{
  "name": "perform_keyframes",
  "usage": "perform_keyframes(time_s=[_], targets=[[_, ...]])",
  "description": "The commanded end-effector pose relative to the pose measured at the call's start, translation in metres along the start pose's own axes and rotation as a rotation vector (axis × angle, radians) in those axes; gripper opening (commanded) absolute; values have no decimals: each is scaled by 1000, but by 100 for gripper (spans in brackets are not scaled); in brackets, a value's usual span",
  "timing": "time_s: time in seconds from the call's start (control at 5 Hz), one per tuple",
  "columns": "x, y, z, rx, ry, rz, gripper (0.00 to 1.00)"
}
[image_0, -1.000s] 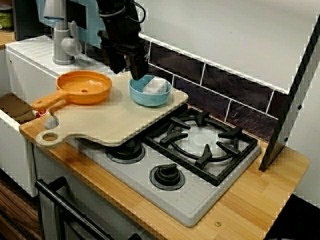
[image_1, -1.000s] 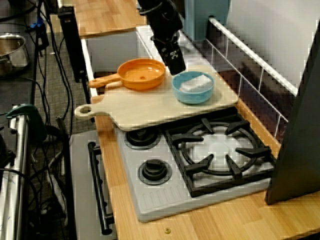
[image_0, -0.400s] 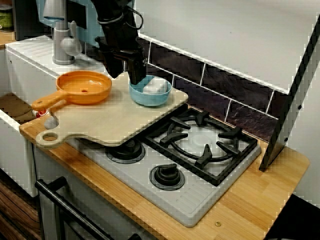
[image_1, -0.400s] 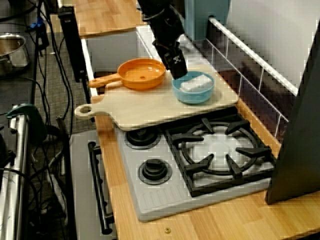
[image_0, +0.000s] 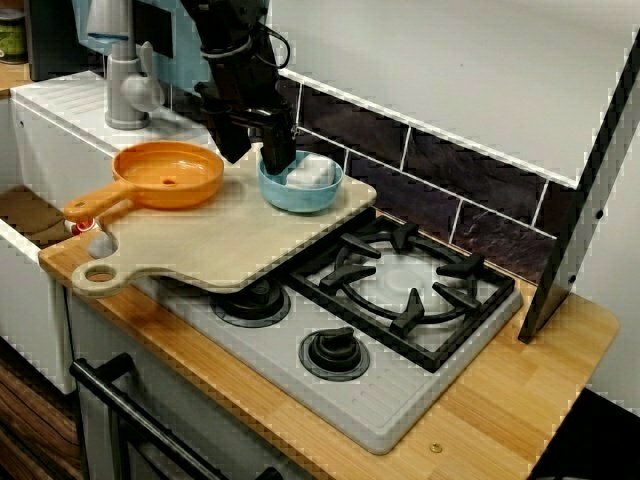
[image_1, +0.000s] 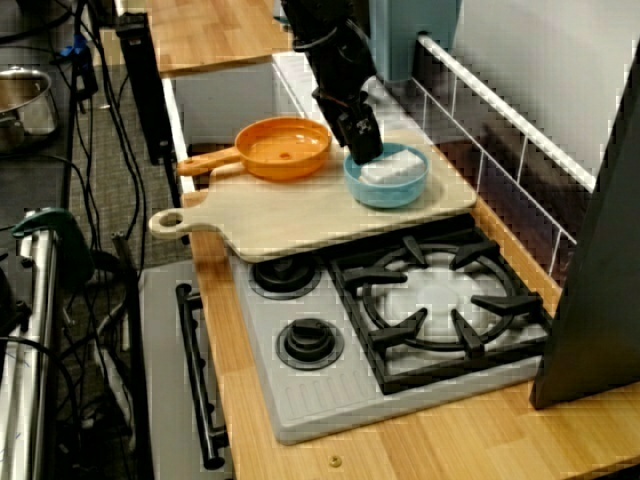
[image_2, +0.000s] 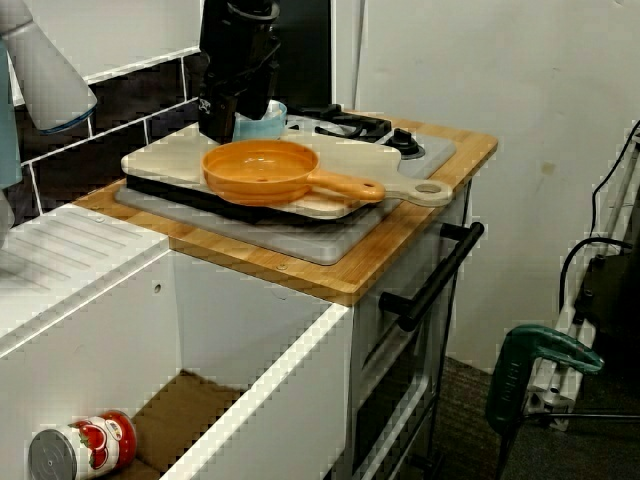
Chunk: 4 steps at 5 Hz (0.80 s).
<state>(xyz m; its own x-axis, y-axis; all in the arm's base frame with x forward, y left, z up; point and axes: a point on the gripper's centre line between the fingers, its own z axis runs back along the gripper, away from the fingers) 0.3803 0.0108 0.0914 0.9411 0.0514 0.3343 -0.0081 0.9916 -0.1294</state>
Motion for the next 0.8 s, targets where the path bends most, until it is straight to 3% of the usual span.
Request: perform_keyframes(time_s=[0.0, 0.2, 0.6], targets=[[14, 6, 7, 2, -35, -8, 73], [15, 7, 6, 7, -31, -7, 0], [11, 6, 5, 15, -26, -16, 0]])
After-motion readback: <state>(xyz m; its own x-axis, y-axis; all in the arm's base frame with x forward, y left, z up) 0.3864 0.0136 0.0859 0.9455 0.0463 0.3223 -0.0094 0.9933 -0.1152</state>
